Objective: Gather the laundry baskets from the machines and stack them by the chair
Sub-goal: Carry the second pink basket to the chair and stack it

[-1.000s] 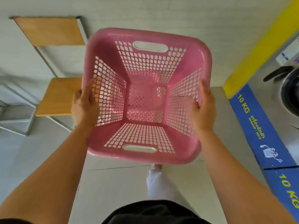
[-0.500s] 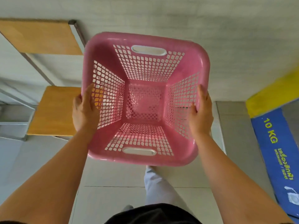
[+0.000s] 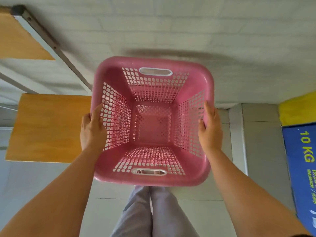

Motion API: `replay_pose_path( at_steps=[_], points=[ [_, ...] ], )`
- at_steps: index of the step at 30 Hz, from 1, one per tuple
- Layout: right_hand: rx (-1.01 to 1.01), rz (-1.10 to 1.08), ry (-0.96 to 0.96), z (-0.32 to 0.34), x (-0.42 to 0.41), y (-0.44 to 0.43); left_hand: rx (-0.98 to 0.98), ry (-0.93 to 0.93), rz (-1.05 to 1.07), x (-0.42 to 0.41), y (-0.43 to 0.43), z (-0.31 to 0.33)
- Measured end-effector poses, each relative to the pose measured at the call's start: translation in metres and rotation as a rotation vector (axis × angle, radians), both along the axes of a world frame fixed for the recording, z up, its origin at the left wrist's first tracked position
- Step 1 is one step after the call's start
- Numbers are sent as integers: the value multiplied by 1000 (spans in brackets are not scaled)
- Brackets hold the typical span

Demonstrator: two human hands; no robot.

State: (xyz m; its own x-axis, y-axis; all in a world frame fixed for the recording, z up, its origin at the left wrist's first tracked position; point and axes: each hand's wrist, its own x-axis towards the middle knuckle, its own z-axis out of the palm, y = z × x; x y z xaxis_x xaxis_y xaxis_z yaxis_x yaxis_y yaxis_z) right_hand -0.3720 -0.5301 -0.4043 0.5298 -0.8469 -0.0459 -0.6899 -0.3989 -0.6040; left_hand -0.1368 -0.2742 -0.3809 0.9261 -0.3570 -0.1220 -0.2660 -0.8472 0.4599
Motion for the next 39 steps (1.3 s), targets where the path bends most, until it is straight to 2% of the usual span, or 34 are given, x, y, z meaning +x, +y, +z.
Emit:
replay_pose_path(
  at_steps=[10,18,22,26,30,39],
  points=[
    [105,29,122,-74,29,-14,150,155,25,33,-17,-65],
    [131,88,241,-122,33,-18,175,222,-1,40,-17,-108],
    [115,168,415,-137,26,-15,285,375,-10,46,-25,-140],
    [81,240,585,-145,11,1,481,606,-133,48,-20,-161],
    [84,265,644,-139,3,16,532,562,-182,35,-18,-156],
    [93,295,613,-84,3,33,530,423,-232,-1,-16,-100]
  ],
)
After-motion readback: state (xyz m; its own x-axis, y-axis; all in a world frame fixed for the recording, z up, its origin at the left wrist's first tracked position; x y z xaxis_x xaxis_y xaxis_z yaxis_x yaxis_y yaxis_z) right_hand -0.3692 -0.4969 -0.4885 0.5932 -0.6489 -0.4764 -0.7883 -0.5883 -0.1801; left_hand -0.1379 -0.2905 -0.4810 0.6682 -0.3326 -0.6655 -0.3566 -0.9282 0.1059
